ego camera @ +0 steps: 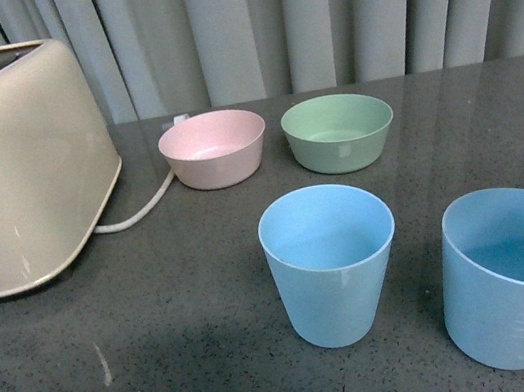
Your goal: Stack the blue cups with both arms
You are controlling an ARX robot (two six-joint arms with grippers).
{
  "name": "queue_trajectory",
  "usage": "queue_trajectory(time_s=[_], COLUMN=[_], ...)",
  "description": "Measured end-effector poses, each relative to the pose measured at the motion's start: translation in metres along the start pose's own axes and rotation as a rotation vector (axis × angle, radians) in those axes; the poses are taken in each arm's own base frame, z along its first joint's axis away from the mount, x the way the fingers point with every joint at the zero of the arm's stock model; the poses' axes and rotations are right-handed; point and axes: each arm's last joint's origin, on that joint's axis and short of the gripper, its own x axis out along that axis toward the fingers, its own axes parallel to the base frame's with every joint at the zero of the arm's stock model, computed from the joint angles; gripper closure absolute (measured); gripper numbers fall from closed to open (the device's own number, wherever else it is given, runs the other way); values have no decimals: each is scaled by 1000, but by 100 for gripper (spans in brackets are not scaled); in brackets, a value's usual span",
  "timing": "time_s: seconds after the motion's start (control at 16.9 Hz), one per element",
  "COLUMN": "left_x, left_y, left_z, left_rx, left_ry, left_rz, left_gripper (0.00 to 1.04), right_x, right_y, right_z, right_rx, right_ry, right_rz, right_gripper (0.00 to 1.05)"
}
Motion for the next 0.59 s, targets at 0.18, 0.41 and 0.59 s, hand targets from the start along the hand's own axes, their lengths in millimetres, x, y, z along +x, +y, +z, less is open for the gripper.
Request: queue_trajectory(time_s=[0.18, 0.41, 0.59], left_x=[0, 0, 0], left_y=[0, 0, 0], left_z=[0, 0, 0], left_rx=[0, 0, 0], left_ry=[0, 0, 0], left_rz=[0, 0, 0], left_gripper=[7, 7, 7], right_x=[21, 43, 52], right_y=[3, 4, 6], right_z=[-17, -30, -37], right_rx=[-8, -13, 0], right_ry=[118, 204, 257], right_rz=[-4, -24, -23], right_gripper=[7, 7, 21])
